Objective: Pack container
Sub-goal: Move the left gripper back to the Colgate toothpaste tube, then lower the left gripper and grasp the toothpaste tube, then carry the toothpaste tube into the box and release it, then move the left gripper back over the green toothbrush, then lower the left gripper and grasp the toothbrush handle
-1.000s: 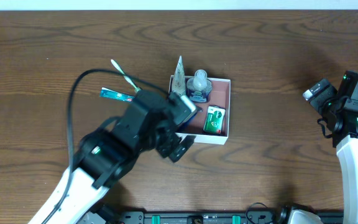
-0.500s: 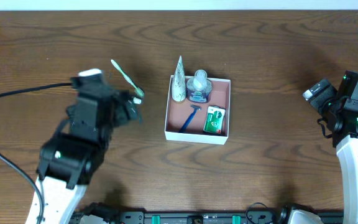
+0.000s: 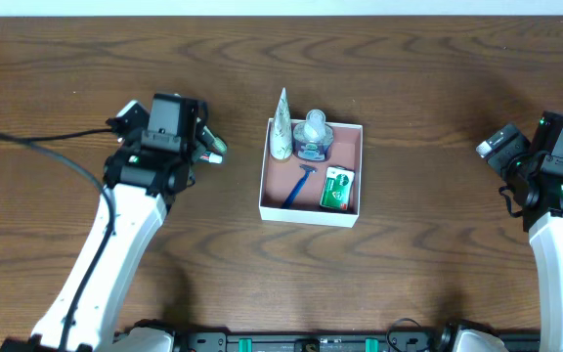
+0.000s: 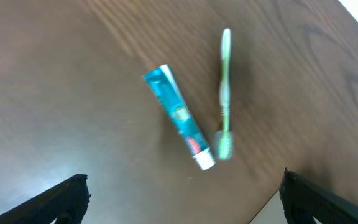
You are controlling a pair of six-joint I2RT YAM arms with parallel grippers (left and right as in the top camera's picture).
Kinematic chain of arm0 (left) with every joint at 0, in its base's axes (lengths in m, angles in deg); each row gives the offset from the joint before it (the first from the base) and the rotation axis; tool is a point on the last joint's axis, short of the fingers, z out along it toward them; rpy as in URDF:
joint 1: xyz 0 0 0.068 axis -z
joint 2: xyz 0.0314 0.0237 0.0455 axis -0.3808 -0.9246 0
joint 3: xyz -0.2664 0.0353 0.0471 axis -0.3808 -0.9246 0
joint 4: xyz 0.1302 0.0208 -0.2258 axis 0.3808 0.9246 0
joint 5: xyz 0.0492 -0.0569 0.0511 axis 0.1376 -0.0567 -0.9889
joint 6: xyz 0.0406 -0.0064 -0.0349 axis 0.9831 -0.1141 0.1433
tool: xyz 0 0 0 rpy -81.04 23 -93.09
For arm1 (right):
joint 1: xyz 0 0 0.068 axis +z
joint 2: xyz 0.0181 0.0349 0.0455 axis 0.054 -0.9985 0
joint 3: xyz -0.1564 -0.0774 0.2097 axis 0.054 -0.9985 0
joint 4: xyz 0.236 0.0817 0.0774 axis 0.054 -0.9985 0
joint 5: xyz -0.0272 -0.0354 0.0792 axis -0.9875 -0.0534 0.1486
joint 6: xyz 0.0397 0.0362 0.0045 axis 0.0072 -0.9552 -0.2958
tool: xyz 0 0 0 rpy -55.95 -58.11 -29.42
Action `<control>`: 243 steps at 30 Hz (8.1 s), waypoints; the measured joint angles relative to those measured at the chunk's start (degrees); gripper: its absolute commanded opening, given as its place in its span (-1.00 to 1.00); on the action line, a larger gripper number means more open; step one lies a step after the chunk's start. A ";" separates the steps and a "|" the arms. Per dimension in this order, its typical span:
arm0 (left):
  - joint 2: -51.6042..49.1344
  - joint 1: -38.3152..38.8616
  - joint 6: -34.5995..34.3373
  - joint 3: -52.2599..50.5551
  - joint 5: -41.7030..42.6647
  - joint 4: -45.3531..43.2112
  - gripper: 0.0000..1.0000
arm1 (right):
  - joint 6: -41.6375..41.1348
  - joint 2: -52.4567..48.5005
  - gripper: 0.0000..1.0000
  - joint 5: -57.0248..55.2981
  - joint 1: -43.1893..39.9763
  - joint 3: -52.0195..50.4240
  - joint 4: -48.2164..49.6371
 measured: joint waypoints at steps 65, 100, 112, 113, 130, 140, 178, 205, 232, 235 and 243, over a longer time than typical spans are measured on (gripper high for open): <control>-34.10 -13.84 11.58 8.31 20.04 2.78 0.71 | -0.02 0.00 0.98 -0.02 0.00 0.00 -0.02; -34.14 -14.12 25.57 8.46 19.41 0.07 -0.52 | -0.02 0.00 0.99 -0.02 0.00 0.00 -0.02; -27.21 -14.08 27.63 11.76 23.54 11.37 -0.62 | -0.02 0.00 0.99 -0.02 0.00 0.00 -0.02; -25.20 -14.08 28.22 12.83 24.26 12.09 -0.62 | -0.02 0.00 0.98 -0.02 0.00 0.00 -0.02; 0.94 6.16 44.74 16.20 39.19 12.96 -0.62 | -0.02 0.00 0.99 -0.02 0.00 0.00 -0.02; -3.69 28.04 53.99 16.17 27.93 6.86 -0.61 | -0.02 0.00 0.99 -0.04 0.00 0.00 -0.04; -9.27 34.88 85.46 16.17 9.35 4.11 0.83 | -0.02 0.00 0.99 -0.02 0.00 0.00 -0.02; -12.63 -5.27 39.95 16.22 17.64 1.09 0.54 | -0.02 0.00 0.99 -0.02 0.00 0.00 -0.02; -32.20 -5.20 29.05 17.14 20.17 -5.42 0.52 | -0.02 0.00 0.99 -0.02 0.00 0.00 -0.02; -33.55 -5.20 28.37 17.14 19.96 -5.44 0.52 | -0.02 0.00 0.98 -0.02 0.00 0.00 -0.02; -35.65 -5.20 26.32 17.14 18.99 -6.47 0.54 | -0.02 0.00 0.98 -0.02 0.00 0.00 -0.02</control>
